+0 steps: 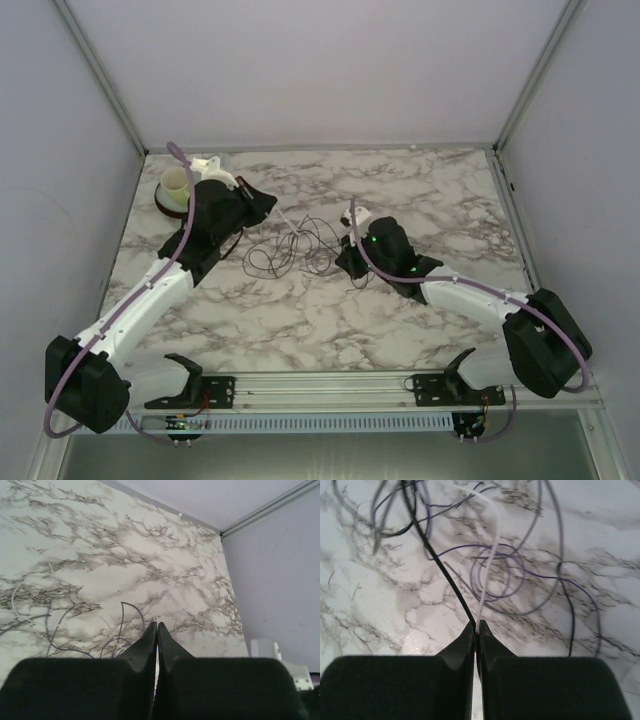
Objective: Zip-tie the wires
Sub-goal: Adjust the cable at the center of the board.
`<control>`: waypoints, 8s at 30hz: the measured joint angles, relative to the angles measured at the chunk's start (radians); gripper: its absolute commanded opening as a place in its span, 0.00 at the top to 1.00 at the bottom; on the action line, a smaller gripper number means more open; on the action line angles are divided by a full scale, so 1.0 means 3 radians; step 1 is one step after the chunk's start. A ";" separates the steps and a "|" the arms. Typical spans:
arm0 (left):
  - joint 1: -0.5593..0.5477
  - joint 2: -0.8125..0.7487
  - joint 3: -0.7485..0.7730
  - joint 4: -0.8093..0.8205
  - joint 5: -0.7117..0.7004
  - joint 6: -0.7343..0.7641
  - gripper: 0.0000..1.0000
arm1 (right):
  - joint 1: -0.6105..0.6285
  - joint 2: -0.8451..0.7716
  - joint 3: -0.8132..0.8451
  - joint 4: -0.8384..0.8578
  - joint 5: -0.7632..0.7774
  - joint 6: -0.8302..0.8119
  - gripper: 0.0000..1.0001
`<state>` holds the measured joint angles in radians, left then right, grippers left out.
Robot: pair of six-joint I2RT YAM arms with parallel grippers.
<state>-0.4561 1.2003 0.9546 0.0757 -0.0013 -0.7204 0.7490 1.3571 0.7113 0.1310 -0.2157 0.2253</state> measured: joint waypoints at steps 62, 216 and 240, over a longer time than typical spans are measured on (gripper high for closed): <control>0.0056 -0.0184 0.0577 -0.0571 0.0429 0.0628 1.00 | -0.0566 0.0542 0.0807 0.1152 -0.0722 0.0319 0.55; 0.0294 0.1214 0.2057 -0.0753 0.3003 0.1047 1.00 | -0.0899 -0.0490 -0.0360 0.1629 -0.1383 -0.1170 0.47; 0.0305 0.1214 0.2070 -0.1162 0.3471 0.1455 1.00 | -0.1048 0.0679 0.1007 0.1048 -0.2500 -0.2215 0.50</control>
<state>-0.3645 1.5646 1.5757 -0.2729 1.0401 -0.2840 0.4347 1.5608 1.0134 0.4454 -0.9657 -0.4393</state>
